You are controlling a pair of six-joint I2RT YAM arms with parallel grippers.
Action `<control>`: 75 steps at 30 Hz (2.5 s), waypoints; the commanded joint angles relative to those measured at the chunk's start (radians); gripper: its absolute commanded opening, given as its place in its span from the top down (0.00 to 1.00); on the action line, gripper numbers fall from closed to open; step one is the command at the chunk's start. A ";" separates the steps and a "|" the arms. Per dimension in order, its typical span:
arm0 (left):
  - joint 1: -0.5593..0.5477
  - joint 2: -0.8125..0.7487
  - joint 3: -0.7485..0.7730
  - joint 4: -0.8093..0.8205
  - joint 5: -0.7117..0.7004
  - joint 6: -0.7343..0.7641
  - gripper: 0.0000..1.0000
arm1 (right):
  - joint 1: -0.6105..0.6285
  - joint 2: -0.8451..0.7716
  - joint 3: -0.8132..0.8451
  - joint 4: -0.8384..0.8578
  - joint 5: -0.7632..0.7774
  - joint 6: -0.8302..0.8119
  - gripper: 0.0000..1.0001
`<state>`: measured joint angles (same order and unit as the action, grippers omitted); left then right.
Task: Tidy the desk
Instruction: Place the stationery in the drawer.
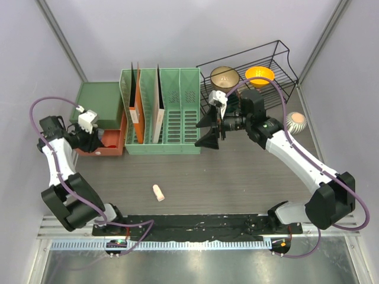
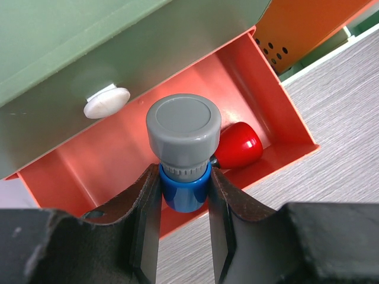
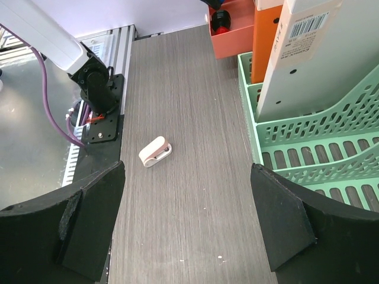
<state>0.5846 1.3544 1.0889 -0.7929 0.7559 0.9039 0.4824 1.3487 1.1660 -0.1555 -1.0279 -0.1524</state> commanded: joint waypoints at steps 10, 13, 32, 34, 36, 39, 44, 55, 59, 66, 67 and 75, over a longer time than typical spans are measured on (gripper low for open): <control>0.006 0.046 0.031 0.029 -0.004 0.038 0.70 | -0.002 -0.020 -0.008 0.028 -0.018 -0.019 0.08; 0.006 0.049 0.028 0.040 -0.003 0.036 0.65 | -0.002 -0.019 -0.009 0.028 -0.018 -0.018 0.08; 0.006 0.029 0.066 0.067 0.029 -0.037 0.37 | -0.002 -0.014 -0.011 0.028 -0.015 -0.019 0.08; 0.006 0.016 0.077 0.067 0.043 -0.057 0.34 | -0.002 -0.014 -0.015 0.027 -0.015 -0.021 0.08; 0.008 0.003 0.091 0.067 0.051 -0.072 0.33 | -0.004 -0.016 -0.019 0.027 -0.015 -0.022 0.08; 0.008 -0.012 0.100 0.075 0.065 -0.097 0.30 | -0.002 -0.017 -0.019 0.028 -0.015 -0.024 0.08; 0.008 -0.014 0.092 0.109 0.062 -0.134 0.30 | -0.002 -0.019 -0.022 0.028 -0.020 -0.029 0.08; 0.008 0.020 0.052 0.178 0.123 -0.197 0.29 | -0.004 -0.020 -0.031 0.024 -0.020 -0.035 0.08; 0.004 0.017 0.016 0.202 0.128 -0.204 0.29 | -0.004 -0.020 -0.034 0.022 -0.020 -0.038 0.08; -0.009 -0.024 -0.083 0.328 0.073 -0.252 0.30 | -0.002 -0.011 -0.035 0.022 -0.021 -0.041 0.08; -0.014 -0.032 -0.102 0.342 0.068 -0.255 0.30 | -0.004 -0.010 -0.035 0.020 -0.021 -0.041 0.08; -0.034 -0.034 -0.139 0.431 0.034 -0.318 0.31 | -0.004 -0.013 -0.037 0.013 -0.021 -0.049 0.08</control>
<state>0.5568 1.3563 0.9562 -0.4702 0.8009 0.6334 0.4824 1.3487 1.1328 -0.1585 -1.0317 -0.1818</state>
